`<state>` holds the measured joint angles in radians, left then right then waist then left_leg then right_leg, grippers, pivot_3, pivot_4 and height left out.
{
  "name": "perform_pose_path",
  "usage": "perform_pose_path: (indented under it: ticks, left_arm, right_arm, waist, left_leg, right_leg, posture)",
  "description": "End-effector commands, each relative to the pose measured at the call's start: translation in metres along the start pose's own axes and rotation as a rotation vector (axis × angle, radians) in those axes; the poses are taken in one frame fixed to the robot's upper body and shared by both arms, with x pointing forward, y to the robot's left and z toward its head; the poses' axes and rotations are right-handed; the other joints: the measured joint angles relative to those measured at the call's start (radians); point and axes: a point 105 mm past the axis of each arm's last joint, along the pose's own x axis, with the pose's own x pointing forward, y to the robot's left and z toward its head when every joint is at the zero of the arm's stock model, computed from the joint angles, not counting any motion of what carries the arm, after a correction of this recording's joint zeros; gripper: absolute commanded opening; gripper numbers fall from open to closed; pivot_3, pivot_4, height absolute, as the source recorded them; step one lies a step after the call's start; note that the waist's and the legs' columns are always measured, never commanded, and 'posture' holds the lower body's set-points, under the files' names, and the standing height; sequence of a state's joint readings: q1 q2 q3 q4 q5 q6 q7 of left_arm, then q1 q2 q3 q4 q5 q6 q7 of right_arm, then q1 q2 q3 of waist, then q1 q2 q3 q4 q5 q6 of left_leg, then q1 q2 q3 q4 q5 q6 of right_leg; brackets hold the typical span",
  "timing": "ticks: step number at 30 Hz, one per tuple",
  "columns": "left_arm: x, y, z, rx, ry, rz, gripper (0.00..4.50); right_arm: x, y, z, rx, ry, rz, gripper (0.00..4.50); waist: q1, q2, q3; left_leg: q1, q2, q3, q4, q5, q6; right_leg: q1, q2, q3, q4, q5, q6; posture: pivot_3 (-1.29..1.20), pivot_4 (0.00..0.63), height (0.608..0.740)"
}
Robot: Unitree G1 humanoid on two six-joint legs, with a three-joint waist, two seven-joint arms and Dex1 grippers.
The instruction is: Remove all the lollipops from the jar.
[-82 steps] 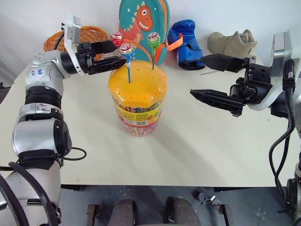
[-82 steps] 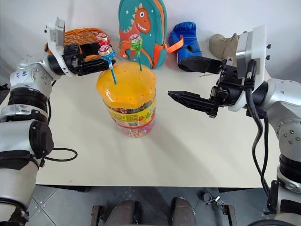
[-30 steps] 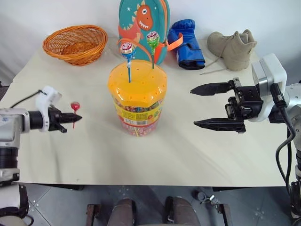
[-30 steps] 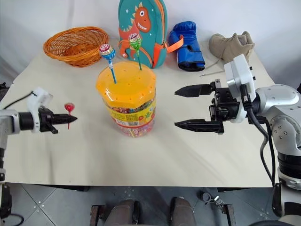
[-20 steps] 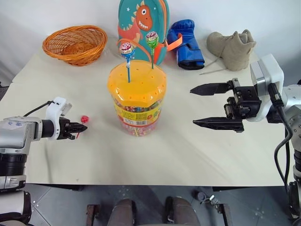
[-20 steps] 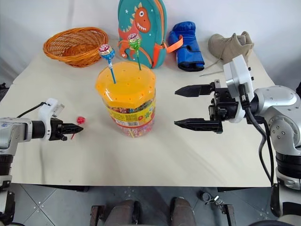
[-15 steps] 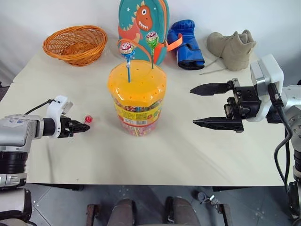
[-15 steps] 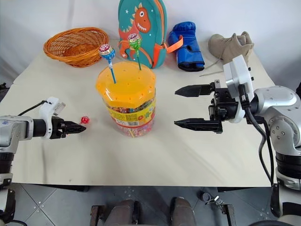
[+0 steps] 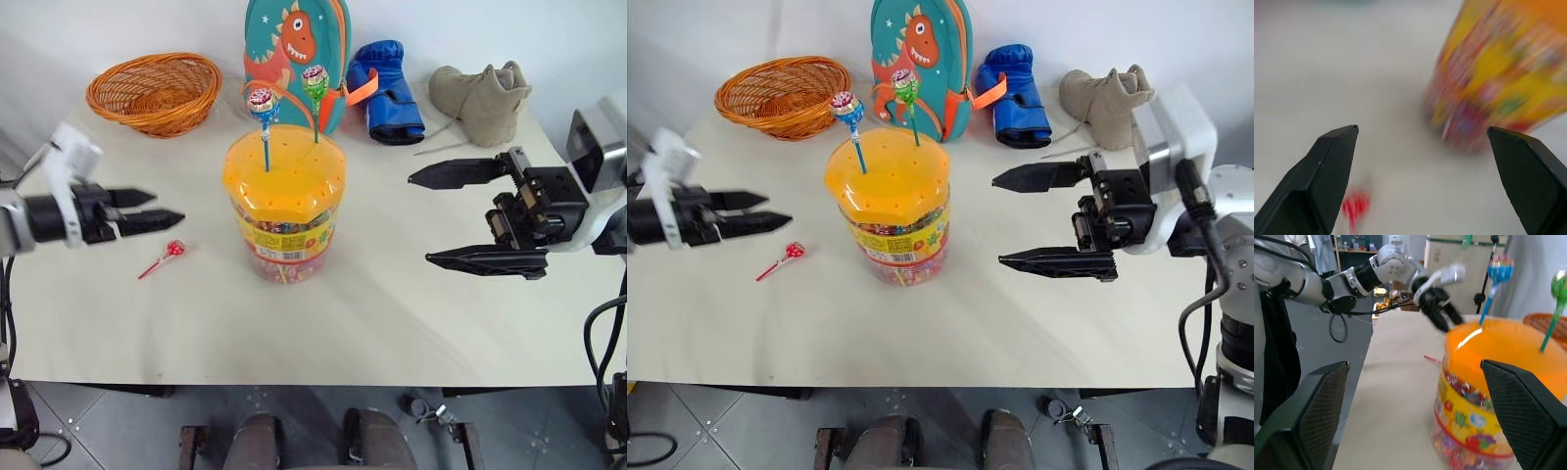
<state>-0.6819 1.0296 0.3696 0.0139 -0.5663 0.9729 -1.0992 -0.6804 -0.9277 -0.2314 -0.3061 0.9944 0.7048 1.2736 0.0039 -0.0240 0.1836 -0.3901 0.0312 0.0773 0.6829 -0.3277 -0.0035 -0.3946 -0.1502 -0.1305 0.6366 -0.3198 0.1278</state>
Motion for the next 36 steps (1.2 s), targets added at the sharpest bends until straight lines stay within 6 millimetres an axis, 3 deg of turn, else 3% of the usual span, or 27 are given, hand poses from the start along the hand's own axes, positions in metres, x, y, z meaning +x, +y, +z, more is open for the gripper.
perform_pose_path:
  ticks: [1,4,7,12,19,24,36]
  left_arm:
    - [-0.003,-0.022,0.033,0.155,-0.142,-0.156,4.48]
    - [0.004,-0.031,0.042,0.216,-0.171,-0.252,4.48]
    - [0.027,-0.048,0.052,0.287,-0.203,-0.427,4.48]
    - [0.062,-0.056,0.055,0.333,-0.247,-0.576,4.48]
    - [0.102,-0.053,0.051,0.311,-0.274,-0.627,4.48]
    - [0.111,-0.049,0.058,0.311,-0.322,-0.619,4.48]
    - [0.100,-0.059,0.069,0.310,-0.340,-0.696,0.91]
  right_arm:
    - [-0.010,0.001,0.008,-0.038,0.007,-0.039,4.50]
    - [-0.017,0.001,0.007,-0.043,0.017,-0.071,4.50]
    - [-0.028,0.011,0.003,-0.021,0.042,-0.105,4.50]
    - [-0.037,0.019,0.004,-0.013,0.053,-0.166,4.50]
    - [-0.046,0.024,0.004,-0.020,0.057,-0.265,4.50]
    - [-0.046,0.025,0.005,-0.025,0.060,-0.303,4.50]
    - [-0.047,0.022,0.003,-0.035,0.068,-0.331,4.50]
  waist:
    - [0.001,0.000,0.000]
    - [0.008,0.000,0.000]
    - [0.024,0.000,0.000]
    - [0.024,0.000,0.000]
    - [0.018,0.000,0.000]
    - [0.021,0.000,0.000]
    - [0.021,-0.001,0.000]
  left_leg:
    - [0.000,0.000,0.000,0.000,0.000,0.000]
    - [0.000,0.000,0.000,0.000,0.000,0.000]
    - [0.000,0.000,0.001,0.000,0.000,0.000]
    - [0.000,-0.001,0.001,0.001,0.000,0.000]
    - [0.001,0.000,0.001,0.001,0.000,0.000]
    - [0.000,0.000,0.001,0.001,0.000,0.000]
    - [0.000,0.000,0.000,0.001,0.000,0.000]
  right_leg:
    - [0.000,0.000,0.000,0.000,0.000,0.000]
    - [0.000,0.000,0.000,0.000,0.000,0.000]
    - [0.000,0.000,0.000,0.000,0.000,0.000]
    - [0.001,0.000,0.000,0.000,0.000,0.000]
    - [0.001,0.001,0.000,0.000,0.000,0.000]
    - [0.001,0.001,0.000,0.000,0.000,0.000]
    - [0.001,0.001,0.000,0.000,0.000,0.001]
  posture:
    - [0.00,0.150,0.740]
    - [0.00,0.150,0.740]
    - [0.00,0.150,0.740]
    - [0.00,0.150,0.740]
    - [0.00,0.150,0.740]
    - [0.00,0.150,0.740]
    - [0.00,0.150,0.740]
